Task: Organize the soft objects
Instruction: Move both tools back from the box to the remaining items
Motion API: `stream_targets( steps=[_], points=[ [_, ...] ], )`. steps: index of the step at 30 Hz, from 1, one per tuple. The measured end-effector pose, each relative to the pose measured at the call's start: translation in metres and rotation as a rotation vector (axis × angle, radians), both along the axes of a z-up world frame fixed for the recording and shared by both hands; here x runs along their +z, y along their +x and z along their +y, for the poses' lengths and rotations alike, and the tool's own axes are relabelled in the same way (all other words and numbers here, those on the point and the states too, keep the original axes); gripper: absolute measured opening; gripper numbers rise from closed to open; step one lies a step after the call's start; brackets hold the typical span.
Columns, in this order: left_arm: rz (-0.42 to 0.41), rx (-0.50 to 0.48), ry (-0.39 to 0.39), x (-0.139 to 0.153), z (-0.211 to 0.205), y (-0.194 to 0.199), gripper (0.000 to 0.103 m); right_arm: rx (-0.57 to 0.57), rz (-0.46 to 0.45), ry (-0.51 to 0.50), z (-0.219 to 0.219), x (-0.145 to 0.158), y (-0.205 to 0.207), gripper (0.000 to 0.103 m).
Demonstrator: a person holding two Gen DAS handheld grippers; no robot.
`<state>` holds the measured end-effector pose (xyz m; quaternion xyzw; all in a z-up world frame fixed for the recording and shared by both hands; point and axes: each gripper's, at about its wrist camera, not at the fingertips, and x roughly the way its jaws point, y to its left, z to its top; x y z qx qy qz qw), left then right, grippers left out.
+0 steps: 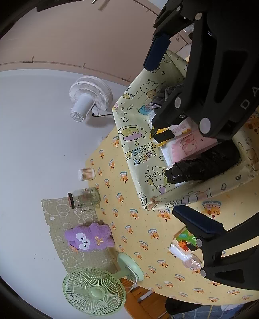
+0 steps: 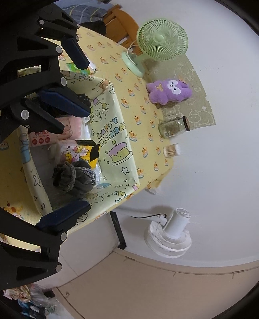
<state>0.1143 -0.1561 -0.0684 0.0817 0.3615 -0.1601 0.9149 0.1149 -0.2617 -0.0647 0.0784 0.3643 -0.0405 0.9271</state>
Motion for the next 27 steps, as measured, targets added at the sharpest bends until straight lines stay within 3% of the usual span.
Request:
stream_targets(
  steps=[5,17,27],
  points=[
    [-0.016,-0.002,-0.015,0.008,0.009,-0.005,0.099,-0.004,-0.021,-0.014,0.008,0.01,-0.006,0.089],
    [-0.102,0.036,-0.038,0.034,0.037,-0.02,0.103,0.01,-0.099,-0.049,0.035,0.039,-0.021,0.101],
    [-0.129,0.052,-0.065,0.047,0.062,-0.03,0.103,0.043,-0.135,-0.083,0.062,0.056,-0.031,0.102]
  ],
)
